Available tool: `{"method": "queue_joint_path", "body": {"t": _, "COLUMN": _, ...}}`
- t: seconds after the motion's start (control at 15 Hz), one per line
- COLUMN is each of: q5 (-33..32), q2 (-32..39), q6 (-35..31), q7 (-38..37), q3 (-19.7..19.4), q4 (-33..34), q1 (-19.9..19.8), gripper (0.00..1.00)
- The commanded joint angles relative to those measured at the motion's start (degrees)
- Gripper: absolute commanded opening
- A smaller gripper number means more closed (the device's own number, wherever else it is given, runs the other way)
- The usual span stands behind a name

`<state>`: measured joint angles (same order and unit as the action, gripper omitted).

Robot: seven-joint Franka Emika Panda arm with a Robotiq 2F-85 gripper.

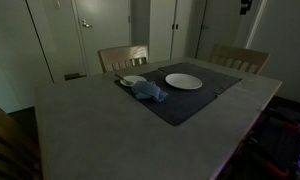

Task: Use the towel to wipe the plate

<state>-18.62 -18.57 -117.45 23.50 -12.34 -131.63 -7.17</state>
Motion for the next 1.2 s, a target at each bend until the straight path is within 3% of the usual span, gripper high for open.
{"method": "queue_joint_path", "body": {"t": 0.0, "q5": 0.14, "q2": 0.03, "q6": 0.1, "q7": 0.1, "q3": 0.31, "q4": 0.09, "q1": -0.32, "gripper": 1.0}}
{"method": "queue_joint_path", "body": {"t": 0.6, "q5": -0.5, "q2": -0.29, "q6": -0.15, "q7": -0.85, "q3": 2.48, "q4": 0.47, "q1": 0.9, "gripper": 1.0}}
{"method": "queue_joint_path", "body": {"t": 1.13, "q5": 1.5, "q2": 2.43, "q6": -2.56, "q7": -2.42, "q3": 6.42, "q4": 1.88, "q1": 4.96, "gripper": 1.0}}
